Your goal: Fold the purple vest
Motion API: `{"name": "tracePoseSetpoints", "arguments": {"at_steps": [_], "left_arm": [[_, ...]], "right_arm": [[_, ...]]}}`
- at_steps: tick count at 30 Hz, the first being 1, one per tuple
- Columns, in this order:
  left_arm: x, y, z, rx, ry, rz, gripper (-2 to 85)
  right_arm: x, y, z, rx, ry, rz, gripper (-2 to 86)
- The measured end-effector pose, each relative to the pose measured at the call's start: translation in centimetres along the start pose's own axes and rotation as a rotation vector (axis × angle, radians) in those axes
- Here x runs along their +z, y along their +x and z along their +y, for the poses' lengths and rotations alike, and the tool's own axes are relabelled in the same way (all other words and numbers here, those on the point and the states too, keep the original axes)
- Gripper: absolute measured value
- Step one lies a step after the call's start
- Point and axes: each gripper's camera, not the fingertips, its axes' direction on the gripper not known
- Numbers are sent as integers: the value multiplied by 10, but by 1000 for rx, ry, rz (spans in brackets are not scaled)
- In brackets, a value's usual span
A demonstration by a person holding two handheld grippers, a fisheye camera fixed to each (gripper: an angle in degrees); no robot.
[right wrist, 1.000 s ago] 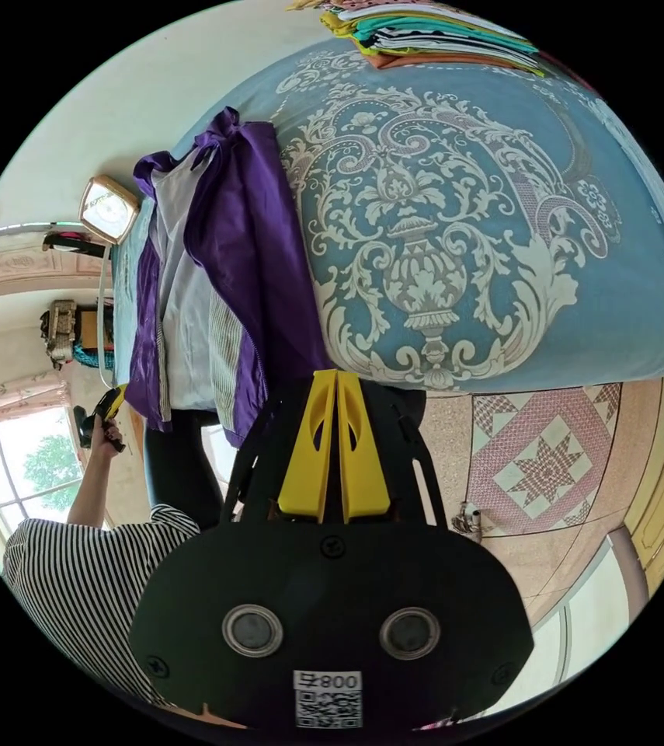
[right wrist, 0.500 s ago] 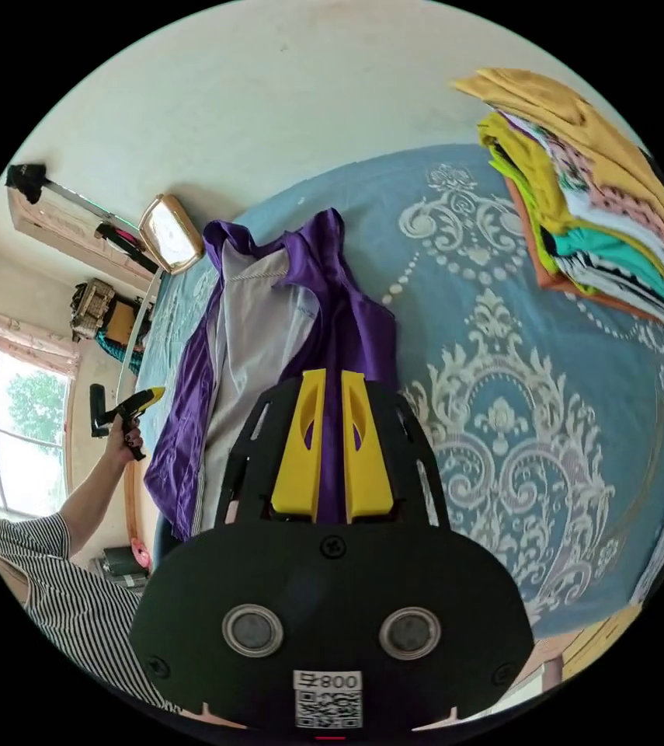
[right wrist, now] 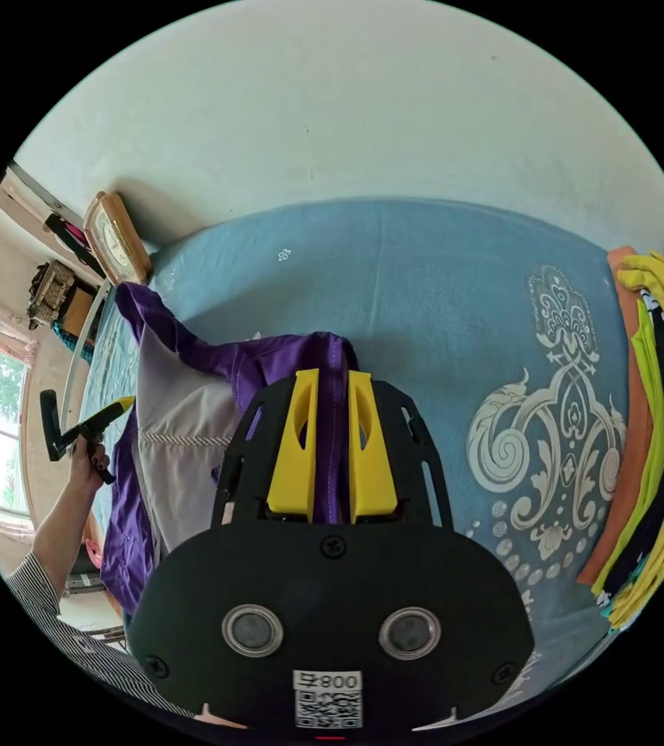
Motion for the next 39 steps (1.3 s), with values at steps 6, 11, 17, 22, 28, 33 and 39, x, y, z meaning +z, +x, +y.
{"name": "tracePoseSetpoints", "arguments": {"at_steps": [6,11,17,22,28,33,39], "left_arm": [[4,19,-21,61,28,-16,14],[-16,40,-40,103,132,-12,6],[-18,45,-62,32,207,-37,5],[1,48,-72,48,129,18,12],[-3,51,-80,62,141,60,36],[-12,61,-74,66,194,99,48],[-30,92,-42,145,217,142,61]], "right_arm": [[-2,-15,-13,-82,12,-20,12],[-60,-21,-43,-155,43,3,4],[-81,14,-84,-37,40,79,3],[-31,56,-84,118,-52,42,4],[-21,73,-78,197,-7,-17,11],[-40,79,-67,211,69,-57,14],[-57,38,-24,62,117,-133,17]]}}
